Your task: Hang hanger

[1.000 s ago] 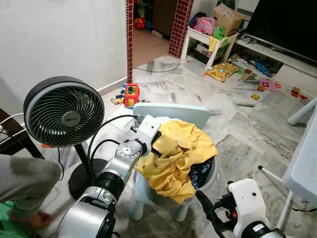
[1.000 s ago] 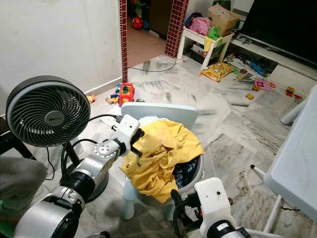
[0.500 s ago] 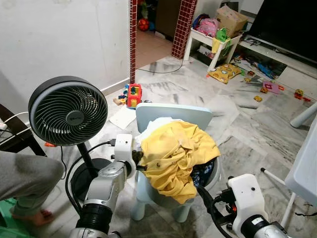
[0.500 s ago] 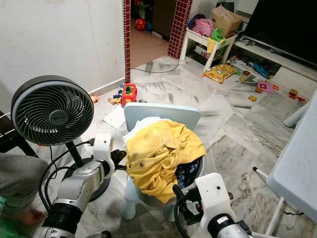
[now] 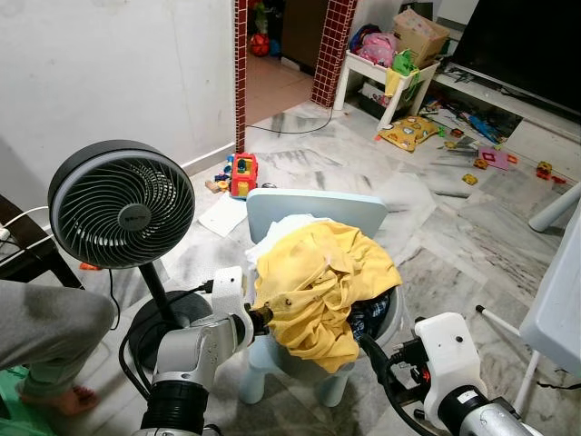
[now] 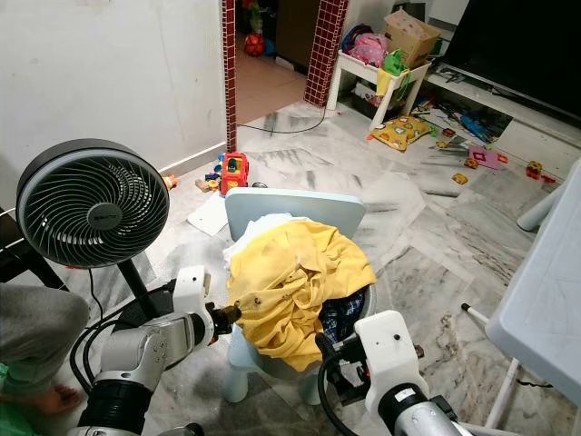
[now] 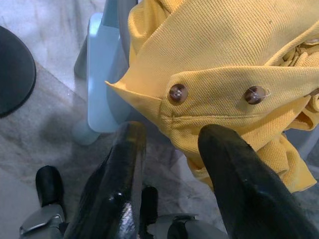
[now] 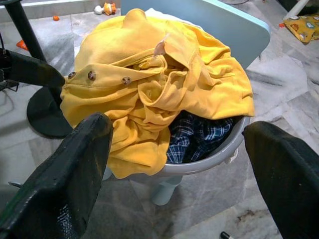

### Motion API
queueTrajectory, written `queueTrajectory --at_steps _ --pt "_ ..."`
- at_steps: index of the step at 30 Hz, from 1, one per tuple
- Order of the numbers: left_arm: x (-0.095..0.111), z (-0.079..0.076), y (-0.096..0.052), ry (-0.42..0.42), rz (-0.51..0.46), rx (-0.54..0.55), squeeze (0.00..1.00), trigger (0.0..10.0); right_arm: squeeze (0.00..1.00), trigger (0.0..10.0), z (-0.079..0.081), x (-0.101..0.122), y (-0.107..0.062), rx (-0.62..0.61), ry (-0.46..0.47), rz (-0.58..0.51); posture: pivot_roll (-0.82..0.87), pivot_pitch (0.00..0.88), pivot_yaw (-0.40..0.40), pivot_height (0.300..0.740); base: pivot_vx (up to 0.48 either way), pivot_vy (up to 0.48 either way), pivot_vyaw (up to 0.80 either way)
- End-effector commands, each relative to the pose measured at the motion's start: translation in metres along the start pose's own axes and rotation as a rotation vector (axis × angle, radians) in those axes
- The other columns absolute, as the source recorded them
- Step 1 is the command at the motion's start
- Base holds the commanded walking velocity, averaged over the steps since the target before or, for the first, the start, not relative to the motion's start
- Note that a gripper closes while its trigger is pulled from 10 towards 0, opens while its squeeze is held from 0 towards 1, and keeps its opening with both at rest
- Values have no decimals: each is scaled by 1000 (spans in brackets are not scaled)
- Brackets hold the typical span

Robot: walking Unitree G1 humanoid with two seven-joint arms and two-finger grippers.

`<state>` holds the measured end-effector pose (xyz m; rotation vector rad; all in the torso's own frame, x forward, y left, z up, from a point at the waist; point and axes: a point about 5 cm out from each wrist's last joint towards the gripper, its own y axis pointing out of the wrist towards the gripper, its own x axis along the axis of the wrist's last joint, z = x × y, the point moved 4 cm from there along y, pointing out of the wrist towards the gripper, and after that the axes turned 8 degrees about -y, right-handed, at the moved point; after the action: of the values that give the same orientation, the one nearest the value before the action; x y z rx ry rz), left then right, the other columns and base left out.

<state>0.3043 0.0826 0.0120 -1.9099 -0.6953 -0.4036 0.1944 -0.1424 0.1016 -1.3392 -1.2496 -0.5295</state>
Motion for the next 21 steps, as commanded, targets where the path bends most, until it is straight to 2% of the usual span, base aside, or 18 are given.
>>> queueTrajectory --at_steps 1,5,6,9,15,16,19,21 --pt "-1 -6 0 1 13 -5 1000 10000 0 10000 0 0 -1 4 -13 -4 -79 35 -86 740 0 0 0" --pt "-4 -11 1 -39 27 -11 1000 10000 0 10000 1 1 -1 7 -14 -4 -83 37 -86 740 0 0 0" --pt "-5 -14 3 -85 17 -21 1000 10000 0 10000 1 1 -2 9 -15 -4 -87 38 -86 740 0 0 0" --pt "-5 -17 7 -143 6 -25 1000 10000 0 10000 1 1 -2 9 -17 -3 -90 37 -86 740 0 0 0" --pt "-3 -17 13 -157 -8 -20 1000 10000 0 10000 0 0 -3 8 -20 -1 -100 38 -86 740 0 0 0" --pt "-3 -16 15 -169 -5 -16 0 10000 0 10000 1 1 -3 9 -20 -1 -102 37 -87 740 0 0 0" --pt "-12 -15 22 -197 53 -19 0 10000 0 10000 1 1 -3 11 -22 -2 -99 35 -86 740 0 0 0" --pt "-12 -11 24 -230 50 -3 0 10000 0 10000 2 1 -2 12 -23 -4 -103 36 -86 740 0 0 0"
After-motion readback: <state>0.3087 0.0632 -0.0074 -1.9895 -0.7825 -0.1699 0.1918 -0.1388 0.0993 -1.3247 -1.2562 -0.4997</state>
